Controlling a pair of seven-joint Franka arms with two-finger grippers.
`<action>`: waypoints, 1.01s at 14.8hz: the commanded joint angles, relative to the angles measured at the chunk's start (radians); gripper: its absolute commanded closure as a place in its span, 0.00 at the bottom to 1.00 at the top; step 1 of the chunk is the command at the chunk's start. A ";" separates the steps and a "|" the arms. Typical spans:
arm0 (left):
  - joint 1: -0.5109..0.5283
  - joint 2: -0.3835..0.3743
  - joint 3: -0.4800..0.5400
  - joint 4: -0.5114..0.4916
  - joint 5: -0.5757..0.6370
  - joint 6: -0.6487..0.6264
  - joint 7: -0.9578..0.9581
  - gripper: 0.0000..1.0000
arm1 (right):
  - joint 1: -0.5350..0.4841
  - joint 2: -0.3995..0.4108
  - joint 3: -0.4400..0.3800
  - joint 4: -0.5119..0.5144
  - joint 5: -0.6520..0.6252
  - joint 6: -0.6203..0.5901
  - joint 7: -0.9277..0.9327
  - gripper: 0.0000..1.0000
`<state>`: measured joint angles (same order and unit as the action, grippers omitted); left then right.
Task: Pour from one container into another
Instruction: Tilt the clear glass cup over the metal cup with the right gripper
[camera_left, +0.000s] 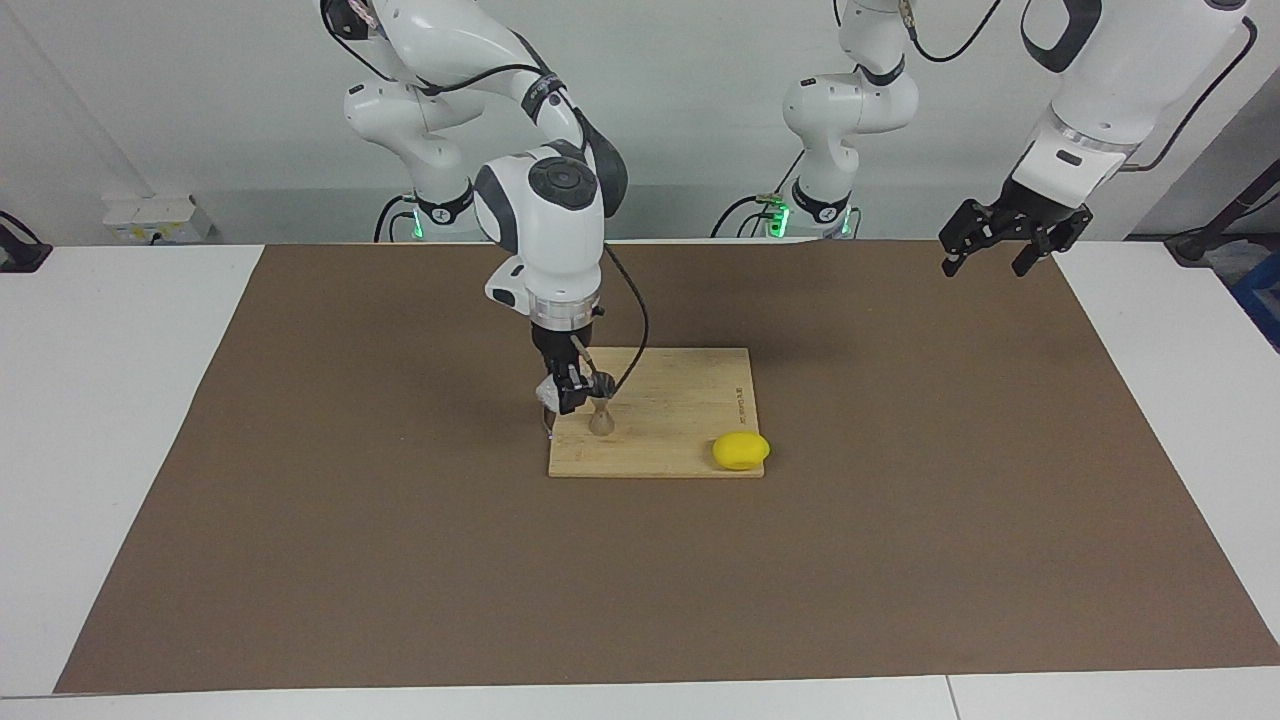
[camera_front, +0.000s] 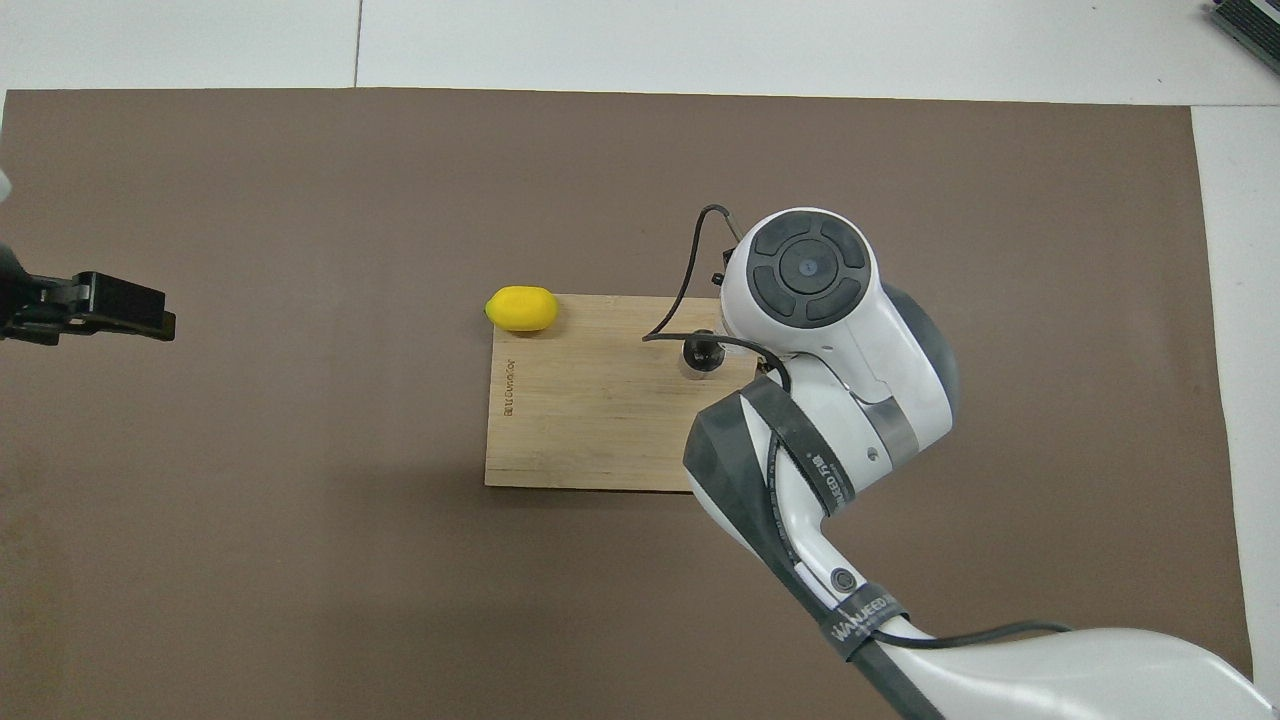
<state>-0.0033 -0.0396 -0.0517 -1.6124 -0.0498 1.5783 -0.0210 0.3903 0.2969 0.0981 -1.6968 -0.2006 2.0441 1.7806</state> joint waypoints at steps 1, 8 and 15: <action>0.026 -0.037 -0.013 -0.014 0.013 -0.020 0.021 0.00 | 0.016 0.010 0.005 0.017 -0.066 0.002 0.031 0.97; 0.020 -0.040 -0.019 -0.003 0.031 -0.093 0.078 0.00 | 0.036 0.004 0.005 0.003 -0.138 0.019 0.031 0.97; 0.025 -0.049 -0.019 -0.044 0.031 -0.078 0.069 0.00 | 0.041 -0.007 0.008 -0.020 -0.214 0.024 0.028 0.97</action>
<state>0.0063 -0.0653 -0.0587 -1.6222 -0.0374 1.5085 0.0412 0.4337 0.2969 0.0984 -1.7013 -0.3779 2.0490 1.7807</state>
